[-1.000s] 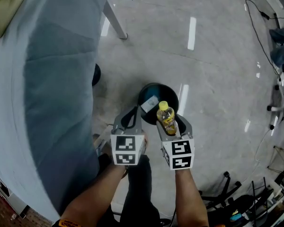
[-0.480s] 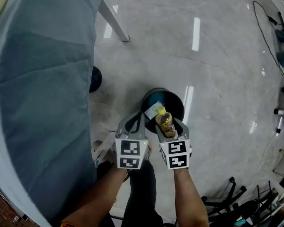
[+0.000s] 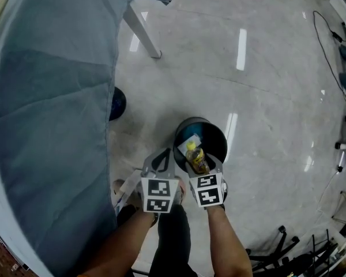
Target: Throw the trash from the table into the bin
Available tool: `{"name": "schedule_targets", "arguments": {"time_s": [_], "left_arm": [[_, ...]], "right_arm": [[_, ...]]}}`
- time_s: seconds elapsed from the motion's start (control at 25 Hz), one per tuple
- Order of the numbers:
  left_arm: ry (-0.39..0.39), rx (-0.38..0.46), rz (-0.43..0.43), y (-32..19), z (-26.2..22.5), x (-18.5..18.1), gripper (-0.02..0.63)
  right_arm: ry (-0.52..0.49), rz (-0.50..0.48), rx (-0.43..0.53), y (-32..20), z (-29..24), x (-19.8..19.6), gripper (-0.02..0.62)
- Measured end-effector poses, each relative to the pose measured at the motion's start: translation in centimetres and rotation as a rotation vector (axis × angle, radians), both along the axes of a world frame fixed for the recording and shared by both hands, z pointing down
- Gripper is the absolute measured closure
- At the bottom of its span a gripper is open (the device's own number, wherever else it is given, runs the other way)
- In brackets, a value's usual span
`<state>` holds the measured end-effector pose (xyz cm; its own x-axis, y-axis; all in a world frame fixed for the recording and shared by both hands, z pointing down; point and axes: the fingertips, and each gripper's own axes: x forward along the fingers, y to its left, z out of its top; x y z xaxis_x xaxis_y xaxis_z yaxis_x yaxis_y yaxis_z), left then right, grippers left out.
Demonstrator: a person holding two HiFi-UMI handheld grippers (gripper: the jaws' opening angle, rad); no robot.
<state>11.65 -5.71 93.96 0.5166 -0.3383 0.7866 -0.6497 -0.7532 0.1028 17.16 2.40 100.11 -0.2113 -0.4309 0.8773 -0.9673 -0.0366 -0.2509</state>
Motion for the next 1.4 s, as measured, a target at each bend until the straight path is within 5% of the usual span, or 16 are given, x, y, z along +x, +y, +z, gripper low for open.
{"name": "schedule_targets", "arguments": {"time_s": [0.8,1.24,1.4], "left_arm": [[-0.026,-0.038,-0.002,1.8,1.2,-0.4,0.598],[0.004,-0.021,-0.022,1.3,-5.4,0.5,0.598],[0.018,-0.007,-0.026,0.9,-8.2,0.4,0.598]], "right_arm": [[-0.037,-0.023,-0.076,0.4,3.2,-0.6,0.299],[-0.005,0.080,0.061,0.1,-7.5,1.8,0.320],[0.023,0.109,0.100,-0.1,-11.1,2.3,0.391]]}}
